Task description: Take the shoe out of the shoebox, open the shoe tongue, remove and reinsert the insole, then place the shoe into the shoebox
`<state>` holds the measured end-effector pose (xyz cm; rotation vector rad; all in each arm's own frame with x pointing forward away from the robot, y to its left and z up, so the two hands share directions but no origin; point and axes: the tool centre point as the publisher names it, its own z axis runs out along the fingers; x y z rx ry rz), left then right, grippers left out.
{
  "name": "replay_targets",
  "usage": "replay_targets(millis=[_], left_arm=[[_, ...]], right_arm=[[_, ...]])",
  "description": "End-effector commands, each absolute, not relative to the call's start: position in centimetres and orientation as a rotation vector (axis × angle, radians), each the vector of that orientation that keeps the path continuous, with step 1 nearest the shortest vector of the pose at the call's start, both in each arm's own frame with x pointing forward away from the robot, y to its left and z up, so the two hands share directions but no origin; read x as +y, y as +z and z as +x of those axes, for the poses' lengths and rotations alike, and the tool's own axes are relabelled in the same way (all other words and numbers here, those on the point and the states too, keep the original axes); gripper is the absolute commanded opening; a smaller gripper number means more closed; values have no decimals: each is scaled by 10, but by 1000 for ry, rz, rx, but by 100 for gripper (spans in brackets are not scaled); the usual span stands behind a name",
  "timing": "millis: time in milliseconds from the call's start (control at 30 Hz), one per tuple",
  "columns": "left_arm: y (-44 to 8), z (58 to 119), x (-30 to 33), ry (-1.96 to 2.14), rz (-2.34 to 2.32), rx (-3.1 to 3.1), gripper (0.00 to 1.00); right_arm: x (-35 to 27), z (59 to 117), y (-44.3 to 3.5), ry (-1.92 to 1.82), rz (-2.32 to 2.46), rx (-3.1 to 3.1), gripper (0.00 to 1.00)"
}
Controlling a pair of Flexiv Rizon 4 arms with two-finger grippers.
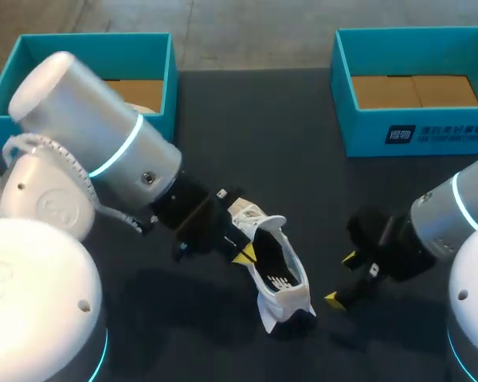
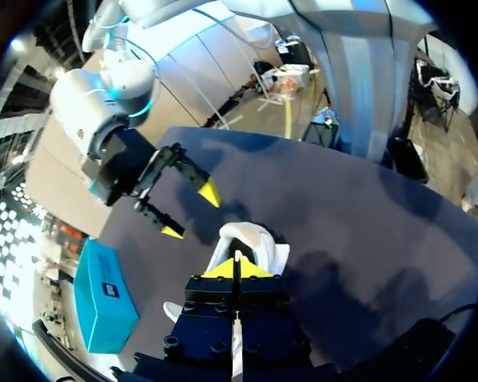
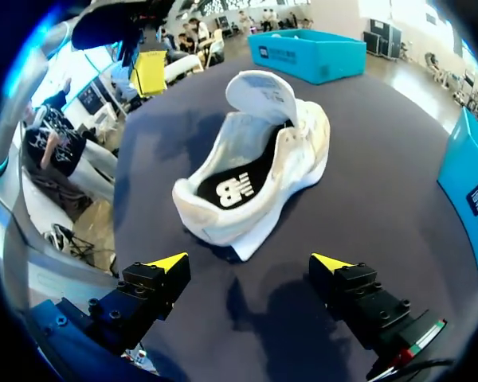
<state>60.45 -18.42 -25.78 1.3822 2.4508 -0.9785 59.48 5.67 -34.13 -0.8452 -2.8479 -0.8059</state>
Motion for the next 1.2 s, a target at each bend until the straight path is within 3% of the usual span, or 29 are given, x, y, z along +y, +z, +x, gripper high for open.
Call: replay_targets(millis=[33,300,733,1200], left_arm=[[-249,600,-184,-805,1530,2575,0],[-248,600,-184,-783,1544,2584,0],[-248,600,-184,-783,1544,2584,0],[-287,610,-213,-476,1814,2579,0]], right_arm=[[21,591,-303,-730,-820,-2857,100],[-10,589,-286,-744,-688,-2867,100],[-10,589,-286,-744,-688,-2867,100],[-57,575,-255,-543,-636,-2933,100]])
